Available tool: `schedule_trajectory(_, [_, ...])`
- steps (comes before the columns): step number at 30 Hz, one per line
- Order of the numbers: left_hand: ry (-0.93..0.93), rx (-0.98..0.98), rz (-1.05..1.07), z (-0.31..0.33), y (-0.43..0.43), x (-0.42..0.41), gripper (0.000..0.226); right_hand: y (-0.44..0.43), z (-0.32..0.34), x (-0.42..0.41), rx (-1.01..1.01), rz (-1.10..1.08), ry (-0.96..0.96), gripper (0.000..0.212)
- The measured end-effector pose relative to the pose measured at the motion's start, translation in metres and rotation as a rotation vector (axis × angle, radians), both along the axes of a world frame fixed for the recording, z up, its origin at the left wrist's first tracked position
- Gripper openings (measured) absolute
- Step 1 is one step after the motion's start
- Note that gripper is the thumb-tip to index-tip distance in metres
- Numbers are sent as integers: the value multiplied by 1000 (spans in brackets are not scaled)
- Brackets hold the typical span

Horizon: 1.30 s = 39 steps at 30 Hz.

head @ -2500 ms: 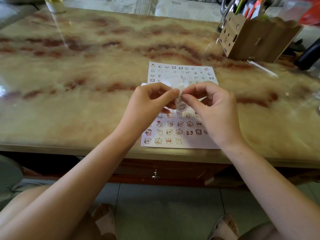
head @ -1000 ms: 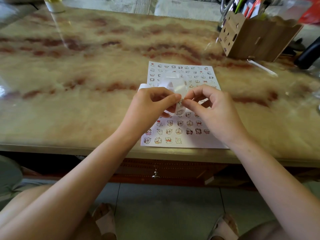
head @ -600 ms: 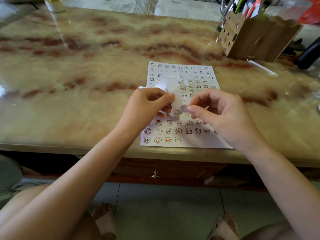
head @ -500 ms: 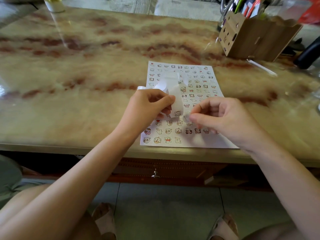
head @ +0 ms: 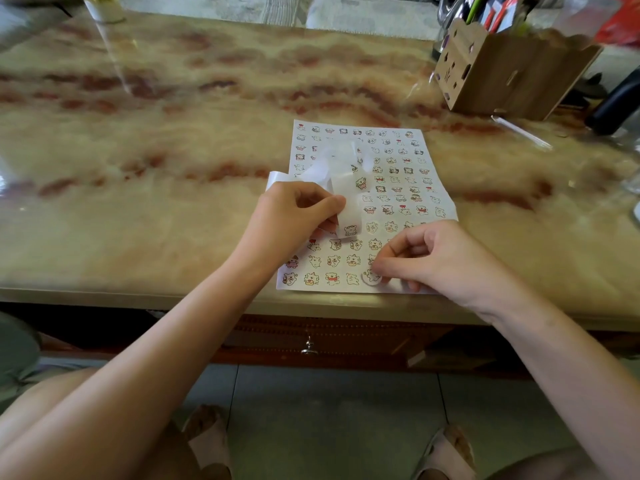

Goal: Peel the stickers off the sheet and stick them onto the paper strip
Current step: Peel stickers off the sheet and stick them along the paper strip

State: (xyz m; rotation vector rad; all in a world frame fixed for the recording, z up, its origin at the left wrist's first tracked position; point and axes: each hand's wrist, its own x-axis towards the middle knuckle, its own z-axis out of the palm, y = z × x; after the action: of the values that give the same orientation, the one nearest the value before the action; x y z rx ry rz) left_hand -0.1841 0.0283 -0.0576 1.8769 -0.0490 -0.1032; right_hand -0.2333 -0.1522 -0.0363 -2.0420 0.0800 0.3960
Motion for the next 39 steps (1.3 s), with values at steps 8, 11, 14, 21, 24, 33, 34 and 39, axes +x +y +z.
schedule_trajectory(8, [1, 6, 1, 1, -1, -1, 19, 2, -4, -1, -15, -14, -49, 5])
schedule_trajectory(11, [-5, 12, 3, 2, -1, -2, 20, 2, -5, -1, -17, -11, -64, 6])
schedule_trajectory(14, [-7, 16, 2, 2, 0, -2, 20, 2, -7, -1, -37, -2, -91, 8])
schedule_trajectory(21, [-11, 19, -5, 0, 0, 0, 20, 3, -15, -2, -140, -14, -178, 9])
schedule_trajectory(24, [-17, 14, -4, -1, 0, 0, 20, 2, -16, -3, -177, -8, -211, 10])
schedule_trajectory(33, [-27, 41, -4, -2, -1, 1, 20, -8, -18, 1, -204, 57, -209, 21])
schedule_trajectory(34, [-28, 40, -3, -2, -1, 1, 20, -8, -17, 2, -214, 66, -200, 21])
schedule_trajectory(39, [-26, 48, 3, -1, -1, 0, 20, -4, -15, 1, -268, 61, -187, 33])
